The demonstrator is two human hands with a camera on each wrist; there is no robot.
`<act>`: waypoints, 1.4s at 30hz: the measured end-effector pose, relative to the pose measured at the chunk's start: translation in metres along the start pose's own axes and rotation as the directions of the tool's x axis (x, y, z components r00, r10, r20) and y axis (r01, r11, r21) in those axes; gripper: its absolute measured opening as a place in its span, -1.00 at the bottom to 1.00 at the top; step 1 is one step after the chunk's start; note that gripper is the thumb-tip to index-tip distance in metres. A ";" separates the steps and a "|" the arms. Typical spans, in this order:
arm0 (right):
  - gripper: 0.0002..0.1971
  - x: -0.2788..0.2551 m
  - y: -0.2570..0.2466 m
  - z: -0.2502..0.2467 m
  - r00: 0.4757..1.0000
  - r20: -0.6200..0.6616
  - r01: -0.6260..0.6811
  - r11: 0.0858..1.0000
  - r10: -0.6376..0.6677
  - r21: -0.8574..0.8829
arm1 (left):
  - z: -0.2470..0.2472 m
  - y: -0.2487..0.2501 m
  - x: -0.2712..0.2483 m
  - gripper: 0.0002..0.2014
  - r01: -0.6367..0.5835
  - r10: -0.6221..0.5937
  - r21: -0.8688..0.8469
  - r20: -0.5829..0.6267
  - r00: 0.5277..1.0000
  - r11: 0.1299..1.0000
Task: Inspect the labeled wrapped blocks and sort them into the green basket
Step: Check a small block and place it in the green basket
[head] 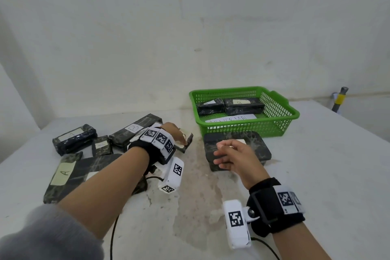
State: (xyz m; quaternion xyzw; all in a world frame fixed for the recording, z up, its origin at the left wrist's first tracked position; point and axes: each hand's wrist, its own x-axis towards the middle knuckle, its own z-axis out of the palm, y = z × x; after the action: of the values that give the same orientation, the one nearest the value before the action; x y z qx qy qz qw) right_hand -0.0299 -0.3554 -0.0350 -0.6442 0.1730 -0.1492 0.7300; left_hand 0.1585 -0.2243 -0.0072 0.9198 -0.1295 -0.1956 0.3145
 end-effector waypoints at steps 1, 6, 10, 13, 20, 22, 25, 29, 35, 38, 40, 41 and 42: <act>-0.93 0.000 -0.002 0.001 1.000 0.006 0.002 1.000 -0.002 -0.002 | -0.004 0.002 -0.007 -0.57 0.005 -0.003 -0.095 0.021 1.000 0.995; -0.93 -0.004 -0.009 0.016 0.999 0.017 0.034 0.999 -0.035 0.024 | -0.019 -0.005 -0.056 -0.51 -0.004 0.073 -0.548 0.103 0.992 0.836; -0.79 -0.012 -0.012 0.037 0.990 0.079 0.110 0.993 -0.113 0.040 | -0.014 -0.023 -0.100 -0.61 -0.072 0.187 -0.769 0.063 0.980 0.635; -0.51 -0.017 -0.010 0.053 0.964 0.211 0.155 0.987 -0.158 0.034 | -0.003 -0.042 -0.115 -0.59 -0.082 0.198 -0.857 0.024 0.980 0.509; -0.76 -0.012 0.008 0.076 0.952 0.202 0.225 0.973 -0.231 0.049 | 0.004 -0.073 -0.121 -0.72 -0.053 0.196 -0.892 0.041 0.980 0.450; -0.77 -0.010 0.013 0.078 0.957 0.178 0.218 0.972 -0.231 0.088 | 0.003 -0.082 -0.120 -0.66 -0.090 0.190 -0.816 0.024 0.982 0.570; -0.80 -0.008 0.020 0.080 0.961 0.144 0.221 0.967 -0.238 0.125 | 0.002 -0.096 -0.117 -0.43 -0.157 0.218 -0.776 -0.025 0.976 0.611; -0.72 -0.011 0.024 0.081 0.962 0.143 0.208 0.965 -0.231 0.159 | 0.004 -0.106 -0.119 -0.31 -0.336 0.367 -0.750 -0.134 0.921 0.569; -0.66 -0.012 0.026 0.081 0.957 0.217 0.160 0.975 -0.191 0.152 | 0.009 -0.107 -0.120 -0.51 -0.371 0.460 -0.825 -0.155 0.874 0.426; -0.59 -0.016 0.027 0.085 0.949 0.272 0.115 0.980 -0.157 0.164 | 0.013 -0.108 -0.118 -0.61 -0.386 0.420 -0.835 -0.210 0.883 0.393; -0.62 -0.017 0.029 0.087 0.956 0.231 0.143 0.975 -0.180 0.167 | 0.015 -0.108 -0.118 -0.56 -0.376 0.417 -0.844 -0.206 0.885 0.382; -0.67 -0.017 0.030 0.087 0.959 0.202 0.167 0.972 -0.199 0.165 | 0.015 -0.107 -0.119 -0.56 -0.365 0.421 -0.851 -0.193 0.886 0.378; -0.72 -0.017 0.031 0.087 0.960 0.181 0.187 0.969 -0.215 0.159 | 0.016 -0.106 -0.120 -0.58 -0.359 0.425 -0.853 -0.184 0.886 0.379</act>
State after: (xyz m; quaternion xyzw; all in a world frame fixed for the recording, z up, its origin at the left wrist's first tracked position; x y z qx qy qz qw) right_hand -0.0065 -0.2669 -0.0549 -0.6170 0.0228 -0.1701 0.7680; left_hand 0.0568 -0.1076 -0.0518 0.5677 -0.2363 -0.1834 0.7670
